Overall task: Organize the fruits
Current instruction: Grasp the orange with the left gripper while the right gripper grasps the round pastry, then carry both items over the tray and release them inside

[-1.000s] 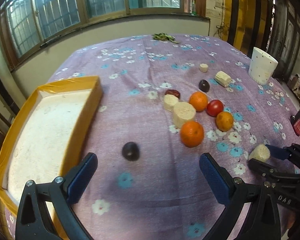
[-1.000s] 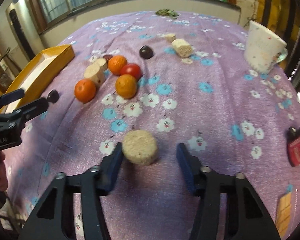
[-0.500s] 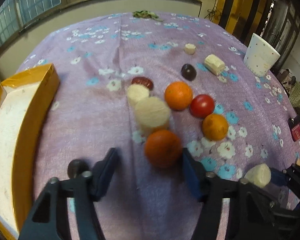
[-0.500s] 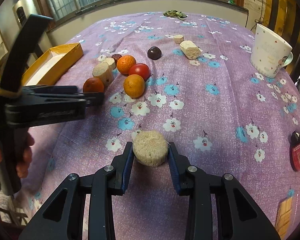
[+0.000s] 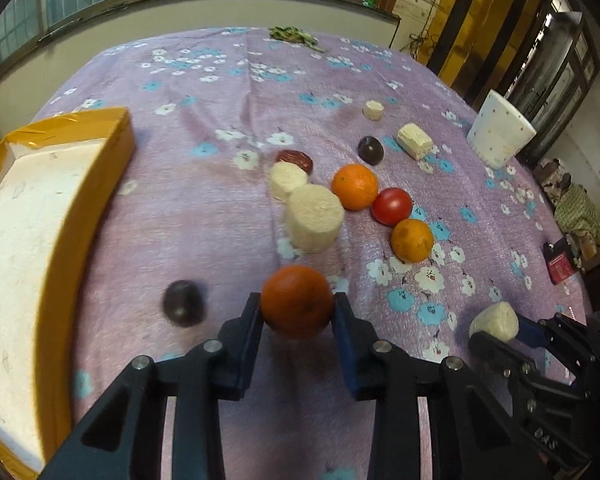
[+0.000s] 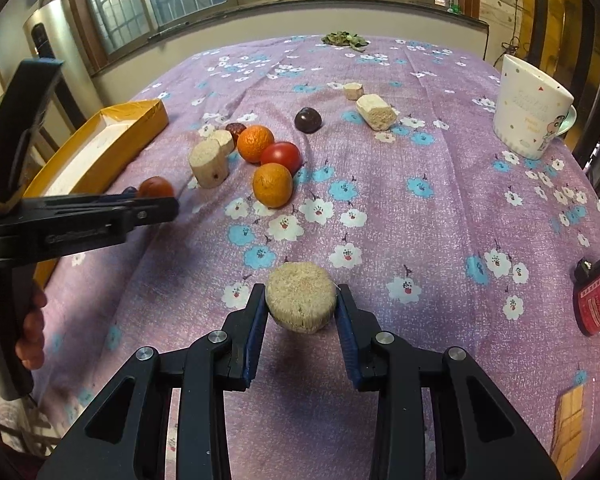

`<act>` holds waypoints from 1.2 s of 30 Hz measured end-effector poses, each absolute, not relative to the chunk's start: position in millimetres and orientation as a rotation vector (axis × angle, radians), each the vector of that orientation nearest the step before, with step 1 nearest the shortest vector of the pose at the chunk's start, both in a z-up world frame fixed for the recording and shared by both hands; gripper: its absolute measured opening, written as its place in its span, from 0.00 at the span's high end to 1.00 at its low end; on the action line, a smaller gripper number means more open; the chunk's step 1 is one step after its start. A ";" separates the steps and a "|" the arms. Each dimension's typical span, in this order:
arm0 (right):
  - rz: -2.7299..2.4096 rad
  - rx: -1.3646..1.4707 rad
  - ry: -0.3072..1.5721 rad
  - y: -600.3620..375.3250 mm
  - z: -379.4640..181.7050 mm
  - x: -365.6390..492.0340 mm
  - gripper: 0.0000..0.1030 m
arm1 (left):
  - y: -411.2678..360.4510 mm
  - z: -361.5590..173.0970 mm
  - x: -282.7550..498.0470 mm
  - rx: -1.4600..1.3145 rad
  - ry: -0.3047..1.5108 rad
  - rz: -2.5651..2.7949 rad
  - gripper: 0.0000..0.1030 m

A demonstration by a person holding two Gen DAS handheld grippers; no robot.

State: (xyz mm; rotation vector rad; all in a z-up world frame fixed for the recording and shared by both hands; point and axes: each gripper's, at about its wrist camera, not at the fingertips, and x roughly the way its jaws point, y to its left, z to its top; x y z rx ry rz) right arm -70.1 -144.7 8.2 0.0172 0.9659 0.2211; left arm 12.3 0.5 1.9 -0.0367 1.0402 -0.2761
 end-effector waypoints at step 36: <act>0.610 -0.151 0.906 70.3 54.3 -26.3 0.69 | 191.7 43.9 -29.7 -0.247 0.911 -0.005 0.64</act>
